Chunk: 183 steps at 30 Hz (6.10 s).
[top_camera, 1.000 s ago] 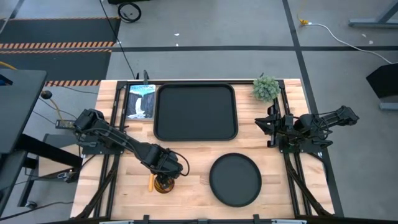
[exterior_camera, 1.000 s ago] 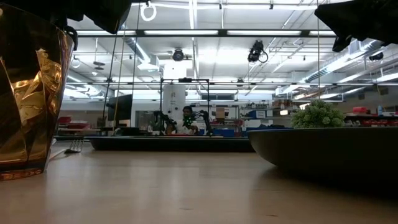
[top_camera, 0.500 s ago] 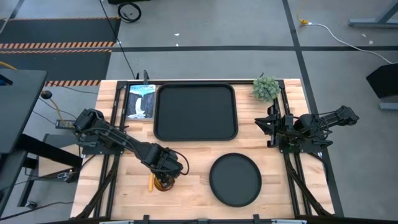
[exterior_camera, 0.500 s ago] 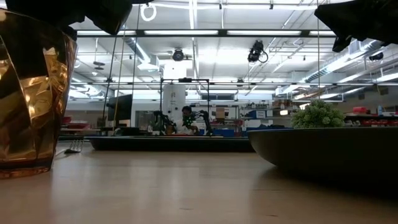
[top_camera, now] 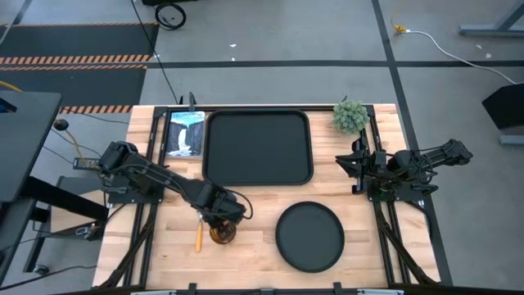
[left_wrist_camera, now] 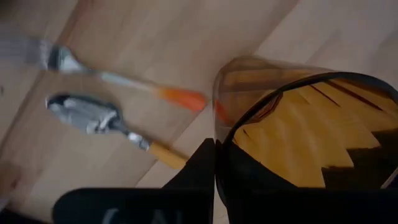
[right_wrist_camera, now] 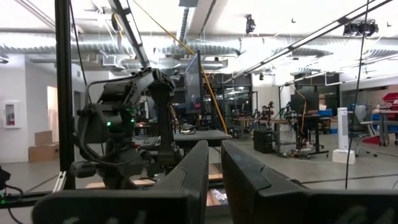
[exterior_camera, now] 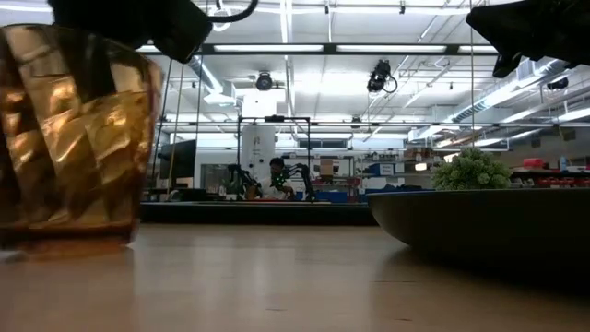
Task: Pick and place plate/cup/fork/spoon on tray
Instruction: Put the red cup on the top right of the black serving tray
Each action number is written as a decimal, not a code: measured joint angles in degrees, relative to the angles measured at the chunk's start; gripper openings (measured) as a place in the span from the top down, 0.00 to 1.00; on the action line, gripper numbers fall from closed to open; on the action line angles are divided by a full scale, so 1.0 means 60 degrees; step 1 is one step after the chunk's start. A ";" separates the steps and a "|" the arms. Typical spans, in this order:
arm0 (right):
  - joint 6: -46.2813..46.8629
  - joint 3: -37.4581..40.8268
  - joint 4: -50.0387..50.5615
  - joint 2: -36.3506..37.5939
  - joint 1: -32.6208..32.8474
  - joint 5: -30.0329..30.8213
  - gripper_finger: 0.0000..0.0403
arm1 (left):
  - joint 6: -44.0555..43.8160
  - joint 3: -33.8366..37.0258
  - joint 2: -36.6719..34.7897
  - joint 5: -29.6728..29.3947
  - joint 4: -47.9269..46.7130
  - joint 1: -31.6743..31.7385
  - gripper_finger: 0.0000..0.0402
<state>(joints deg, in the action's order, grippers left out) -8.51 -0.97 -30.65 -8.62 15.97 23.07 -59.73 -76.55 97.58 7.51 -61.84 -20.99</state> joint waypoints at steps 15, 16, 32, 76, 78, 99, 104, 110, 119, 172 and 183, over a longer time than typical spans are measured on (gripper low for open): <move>0.0348 0.0000 0.0081 0.0000 -0.0197 0.0466 0.88 | 0.3328 -0.2007 -0.0007 -0.0508 0.0036 0.3429 0.96; 0.0346 0.0000 0.0083 0.0000 -0.0197 0.0466 0.88 | 0.3496 -0.2098 -0.0007 -0.0558 0.0101 0.3724 0.96; 0.0321 0.0000 0.0134 -0.0084 -0.0197 0.0474 0.88 | 0.6852 -0.8171 0.4530 -0.0522 -0.1946 0.6887 0.96; 0.0395 0.0000 -0.0089 -0.0080 -0.0195 0.0503 0.88 | 1.1382 -0.8945 0.4936 -0.2066 -0.3330 0.5254 0.60; 0.0404 0.0000 -0.0106 -0.0080 -0.0196 0.0503 0.88 | 1.1613 -0.8439 0.4986 -0.2069 -0.3216 0.4907 0.60; 0.0503 0.0000 -0.0093 -0.0080 -0.0196 0.0499 0.88 | 1.5176 -0.3729 0.4991 -0.6724 0.1502 0.3455 0.76; 0.0502 0.0000 -0.0088 -0.0080 -0.0197 0.0499 0.88 | 1.5794 -0.3657 0.4991 -0.6848 0.2270 0.3474 0.83; 0.0488 0.0000 -0.0088 -0.0080 -0.0197 0.0499 0.88 | 1.5921 -0.3650 0.4991 -0.6840 0.2690 0.3809 0.87; 0.0466 0.0000 -0.0096 -0.0080 -0.0195 0.0499 0.88 | 1.6056 -0.3650 0.4991 -0.6505 0.3283 0.4382 0.91; 0.0342 0.0000 -0.0173 -0.0080 -0.0197 0.0499 0.88 | 1.6874 -0.3654 0.4991 -0.4459 0.6573 0.6217 0.92; 0.0382 0.0000 -0.0172 -0.0080 -0.0194 0.0503 0.88 | 1.6895 -0.3661 0.4991 -0.4548 0.6027 0.6144 0.97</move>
<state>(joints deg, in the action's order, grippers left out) -6.22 -0.97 -31.68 -9.10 14.80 26.09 41.65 -98.52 127.52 -19.78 -25.67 15.88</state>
